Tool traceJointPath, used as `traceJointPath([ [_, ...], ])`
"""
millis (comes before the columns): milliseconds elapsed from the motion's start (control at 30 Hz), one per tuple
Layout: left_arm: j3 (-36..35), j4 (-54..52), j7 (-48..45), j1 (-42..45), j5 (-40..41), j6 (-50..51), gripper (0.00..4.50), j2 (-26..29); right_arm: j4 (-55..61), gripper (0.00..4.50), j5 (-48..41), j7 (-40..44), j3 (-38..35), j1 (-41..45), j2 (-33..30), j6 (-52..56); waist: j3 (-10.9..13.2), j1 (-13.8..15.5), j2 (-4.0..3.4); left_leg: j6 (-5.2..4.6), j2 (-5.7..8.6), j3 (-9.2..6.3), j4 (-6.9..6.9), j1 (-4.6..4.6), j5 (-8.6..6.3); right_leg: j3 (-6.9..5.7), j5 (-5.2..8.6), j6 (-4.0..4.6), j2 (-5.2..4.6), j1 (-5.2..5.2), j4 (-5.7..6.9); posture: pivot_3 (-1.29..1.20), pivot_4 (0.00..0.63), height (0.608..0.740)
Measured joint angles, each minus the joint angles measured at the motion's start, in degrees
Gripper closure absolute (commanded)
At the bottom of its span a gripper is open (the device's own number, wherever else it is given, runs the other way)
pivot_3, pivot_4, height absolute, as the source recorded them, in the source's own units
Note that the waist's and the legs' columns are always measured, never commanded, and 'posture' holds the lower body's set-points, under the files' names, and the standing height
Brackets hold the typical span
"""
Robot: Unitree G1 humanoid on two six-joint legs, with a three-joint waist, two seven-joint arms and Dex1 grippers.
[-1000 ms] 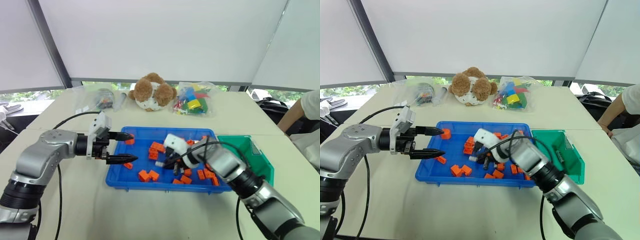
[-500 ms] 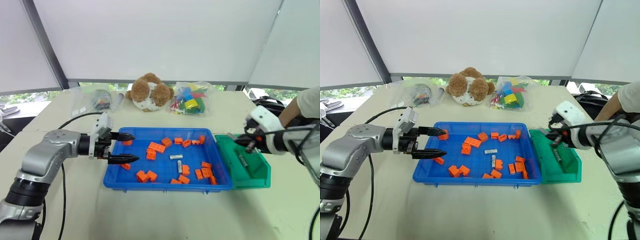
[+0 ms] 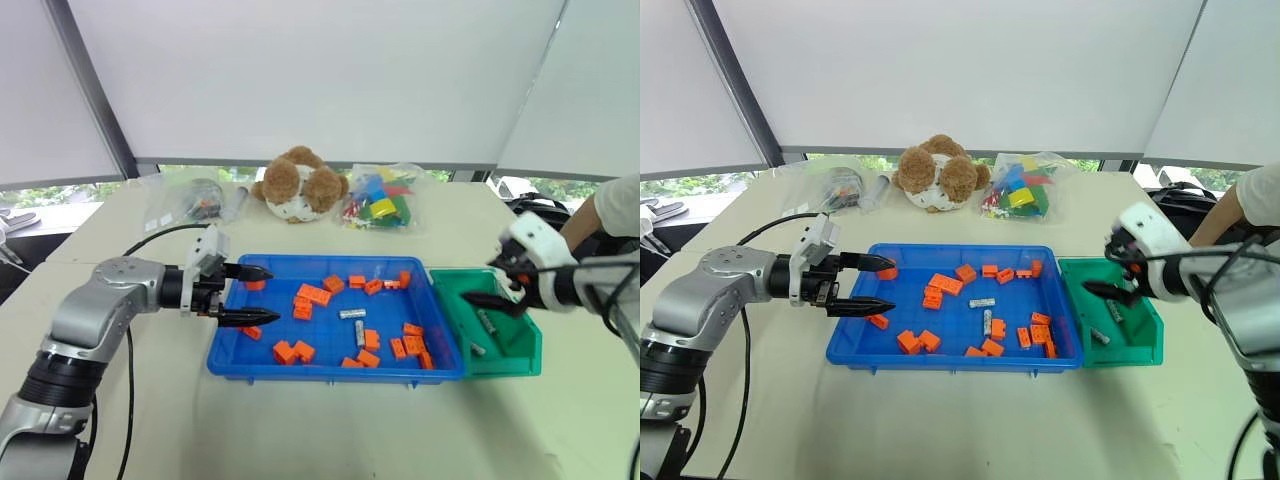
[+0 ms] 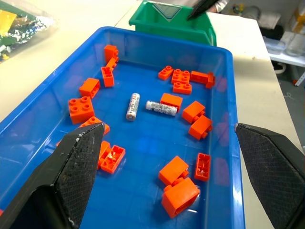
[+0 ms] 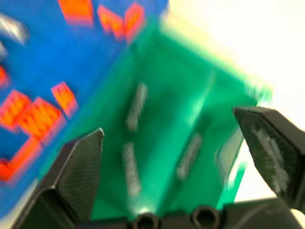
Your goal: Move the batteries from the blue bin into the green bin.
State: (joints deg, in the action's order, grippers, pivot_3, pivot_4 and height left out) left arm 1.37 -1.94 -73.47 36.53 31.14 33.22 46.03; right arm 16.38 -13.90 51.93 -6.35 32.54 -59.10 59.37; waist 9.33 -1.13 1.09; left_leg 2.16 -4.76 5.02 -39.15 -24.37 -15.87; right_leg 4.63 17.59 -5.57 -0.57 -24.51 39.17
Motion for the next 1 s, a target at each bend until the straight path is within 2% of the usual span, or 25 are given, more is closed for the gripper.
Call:
traceJointPath([
  [133, 0.0, 0.0, 0.0, 0.5, -0.2, 0.0, 0.00, -0.2, 1.0, 0.05, -2.8, 0.9, 7.2, 6.1, 6.3, -0.5, 0.0, 0.3, 0.01, 0.00, 0.01, -0.03, 0.01, -0.02, 0.00, -0.03, 0.00, 0.00, -0.01, 0.01, 0.00, 0.00, 0.150, 0.733],
  [333, 0.0, 0.0, 0.3, 1.7, -0.6, 0.1, 0.00, -0.6, -10.4, 0.05, -0.1, 1.2, 22.4, 11.1, 18.4, -7.2, 0.0, 0.5, 0.01, 0.01, 0.03, -0.01, -0.04, -0.07, 0.00, -0.04, 0.00, 0.00, -0.05, 0.00, 0.00, 0.00, 0.150, 0.733],
  [567, -0.1, -0.9, 1.1, 1.4, -0.5, 0.4, 0.00, -0.5, -27.7, 0.05, 6.7, 1.2, 29.0, 17.6, 25.9, -16.4, 0.0, 0.2, 0.00, 0.02, 0.02, -0.01, -0.01, -0.06, 0.01, -0.06, 0.00, 0.00, -0.04, -0.03, 0.04, 0.00, 0.150, 0.733],
  [800, -0.3, -1.6, 1.6, 1.1, -0.5, 1.1, 0.00, -0.3, -37.8, 0.05, 11.2, 2.5, 31.9, 19.6, 29.3, -21.8, 0.0, 0.2, 0.00, 0.03, 0.02, 0.00, -0.01, -0.06, 0.02, -0.06, 0.00, 0.00, -0.04, -0.03, 0.05, 0.00, 0.150, 0.733],
  [900, -0.4, -1.9, 2.0, 0.7, -0.5, 1.2, 0.00, -0.3, -40.1, 0.91, 12.1, 2.5, 31.8, 20.7, 30.3, -23.0, 0.0, 0.1, 0.00, 0.04, 0.01, -0.01, -0.01, -0.04, 0.02, -0.06, 0.00, 0.00, -0.04, -0.03, 0.07, 0.00, 0.150, 0.733],
  [1000, -0.4, -2.7, 2.4, 0.6, -0.4, 1.3, 0.00, -0.2, -40.9, 2.42, 12.7, 2.9, 31.6, 20.9, 31.1, -23.4, 0.0, 0.1, 0.00, 0.05, 0.01, 0.00, -0.01, -0.04, 0.03, -0.06, -0.01, 0.00, -0.04, -0.02, 0.08, 0.00, 0.150, 0.733],
])
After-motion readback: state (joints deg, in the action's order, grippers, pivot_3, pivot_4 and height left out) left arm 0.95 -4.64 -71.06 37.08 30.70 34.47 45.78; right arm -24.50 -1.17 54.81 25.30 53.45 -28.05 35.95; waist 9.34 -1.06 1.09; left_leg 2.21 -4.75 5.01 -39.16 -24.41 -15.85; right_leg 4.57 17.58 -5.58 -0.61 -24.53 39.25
